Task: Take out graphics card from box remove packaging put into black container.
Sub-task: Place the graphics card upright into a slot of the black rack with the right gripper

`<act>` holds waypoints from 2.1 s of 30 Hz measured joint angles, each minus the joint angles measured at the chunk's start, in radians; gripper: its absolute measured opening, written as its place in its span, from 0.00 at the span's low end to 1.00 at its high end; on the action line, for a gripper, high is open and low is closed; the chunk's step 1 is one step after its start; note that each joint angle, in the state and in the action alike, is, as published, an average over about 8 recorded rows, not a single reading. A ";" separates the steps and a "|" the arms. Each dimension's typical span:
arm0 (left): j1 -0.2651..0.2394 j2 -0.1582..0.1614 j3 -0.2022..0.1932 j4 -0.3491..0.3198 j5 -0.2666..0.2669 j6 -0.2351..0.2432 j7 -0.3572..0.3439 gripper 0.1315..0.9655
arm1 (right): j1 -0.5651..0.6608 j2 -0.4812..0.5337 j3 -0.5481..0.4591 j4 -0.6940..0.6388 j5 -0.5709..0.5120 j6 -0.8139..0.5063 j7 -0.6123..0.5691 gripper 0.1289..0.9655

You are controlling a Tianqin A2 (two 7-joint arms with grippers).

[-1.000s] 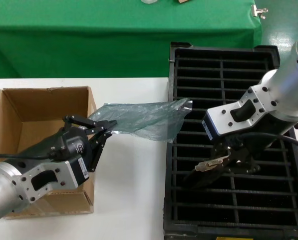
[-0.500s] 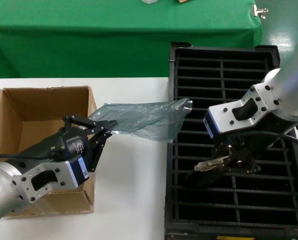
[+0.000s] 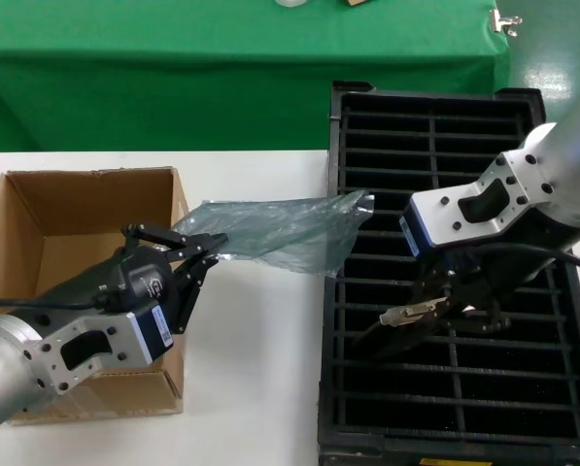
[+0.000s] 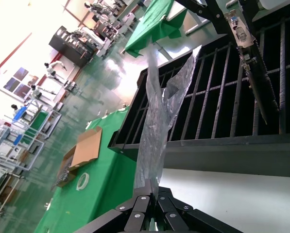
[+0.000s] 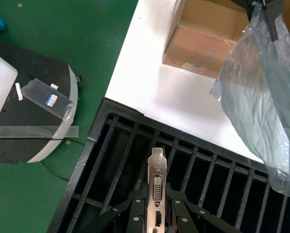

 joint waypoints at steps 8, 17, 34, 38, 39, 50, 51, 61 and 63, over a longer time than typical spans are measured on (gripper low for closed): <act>0.000 0.000 0.000 0.000 0.000 0.000 0.000 0.01 | -0.005 0.013 0.000 -0.001 0.009 0.000 0.015 0.07; 0.000 0.000 0.000 0.000 0.000 0.000 0.000 0.01 | -0.015 0.023 0.000 -0.016 0.011 0.000 0.020 0.07; 0.000 0.000 0.000 0.000 0.000 0.000 0.000 0.01 | -0.022 0.007 0.000 -0.080 -0.020 0.000 -0.015 0.07; 0.000 0.000 0.000 0.000 0.000 0.000 0.000 0.01 | -0.023 -0.003 0.000 -0.097 -0.027 0.000 -0.024 0.07; 0.000 0.000 0.000 0.000 0.000 0.000 0.000 0.01 | -0.023 -0.006 0.000 -0.102 -0.029 0.000 -0.027 0.07; 0.000 0.000 0.000 0.000 0.000 0.000 0.000 0.01 | -0.031 -0.035 0.000 -0.155 -0.050 0.000 -0.062 0.07; 0.000 0.000 0.000 0.000 0.000 0.000 0.000 0.01 | -0.031 -0.037 0.000 -0.159 -0.052 0.000 -0.065 0.07; 0.000 0.000 0.000 0.000 0.000 0.000 0.000 0.01 | -0.043 -0.073 0.000 -0.199 -0.078 0.000 -0.108 0.08; 0.000 0.000 0.000 0.000 0.000 0.000 0.000 0.01 | -0.045 -0.077 0.000 -0.203 -0.081 0.000 -0.113 0.08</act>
